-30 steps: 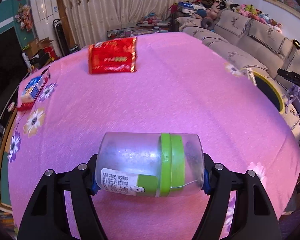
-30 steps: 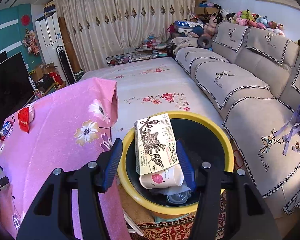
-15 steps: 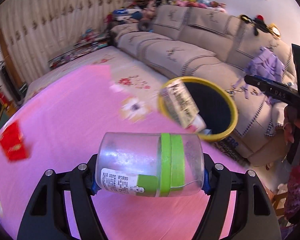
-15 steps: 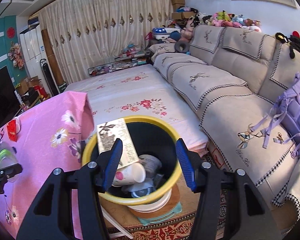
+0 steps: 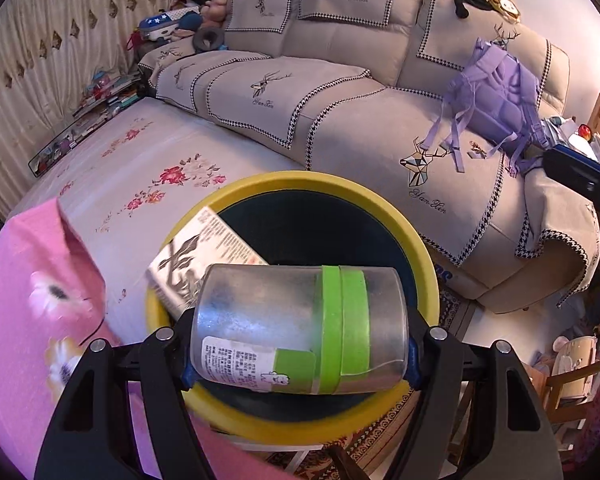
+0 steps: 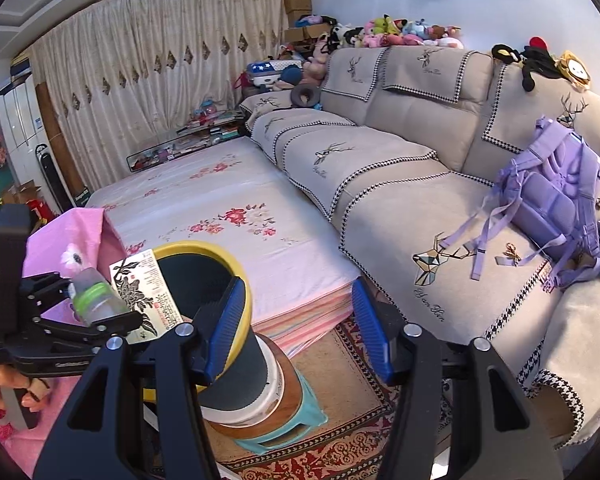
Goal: Collect trash
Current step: 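Carry the clear green-banded jar with the left gripper into the bin and release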
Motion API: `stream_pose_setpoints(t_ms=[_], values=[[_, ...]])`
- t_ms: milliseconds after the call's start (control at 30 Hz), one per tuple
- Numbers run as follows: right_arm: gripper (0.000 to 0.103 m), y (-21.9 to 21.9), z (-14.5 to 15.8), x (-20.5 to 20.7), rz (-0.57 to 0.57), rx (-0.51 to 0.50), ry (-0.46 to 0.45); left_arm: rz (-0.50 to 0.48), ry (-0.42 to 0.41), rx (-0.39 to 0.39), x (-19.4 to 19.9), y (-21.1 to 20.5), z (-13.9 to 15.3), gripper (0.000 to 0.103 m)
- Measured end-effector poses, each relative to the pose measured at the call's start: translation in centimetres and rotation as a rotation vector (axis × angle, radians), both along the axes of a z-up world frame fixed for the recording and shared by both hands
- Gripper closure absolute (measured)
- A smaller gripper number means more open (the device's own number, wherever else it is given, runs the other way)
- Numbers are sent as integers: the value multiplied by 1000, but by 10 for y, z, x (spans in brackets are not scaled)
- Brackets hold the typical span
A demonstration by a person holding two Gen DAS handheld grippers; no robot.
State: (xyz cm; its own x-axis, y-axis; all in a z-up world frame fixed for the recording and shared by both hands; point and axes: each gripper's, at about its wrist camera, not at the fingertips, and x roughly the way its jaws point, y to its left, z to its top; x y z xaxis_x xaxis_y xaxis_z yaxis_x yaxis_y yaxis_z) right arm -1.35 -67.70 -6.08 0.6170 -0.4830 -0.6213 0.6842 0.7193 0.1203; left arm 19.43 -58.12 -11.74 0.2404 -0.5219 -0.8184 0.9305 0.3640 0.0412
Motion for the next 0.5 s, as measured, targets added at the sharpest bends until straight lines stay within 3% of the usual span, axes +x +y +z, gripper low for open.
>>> stream_pose_setpoints(t_ms=[67, 133, 267, 500], values=[[50, -3, -1, -2, -5, 5, 0, 4, -6, 6, 0, -9, -5, 29], [50, -4, -1, -2, -5, 7, -1, 20, -14, -8, 2, -12, -4, 18], [50, -2, -1, 0, 5, 8, -6, 57, -27, -41, 6, 0, 8, 13], [50, 21, 7, 16, 62, 0, -17, 143, -100, -88, 5, 65, 40, 9]])
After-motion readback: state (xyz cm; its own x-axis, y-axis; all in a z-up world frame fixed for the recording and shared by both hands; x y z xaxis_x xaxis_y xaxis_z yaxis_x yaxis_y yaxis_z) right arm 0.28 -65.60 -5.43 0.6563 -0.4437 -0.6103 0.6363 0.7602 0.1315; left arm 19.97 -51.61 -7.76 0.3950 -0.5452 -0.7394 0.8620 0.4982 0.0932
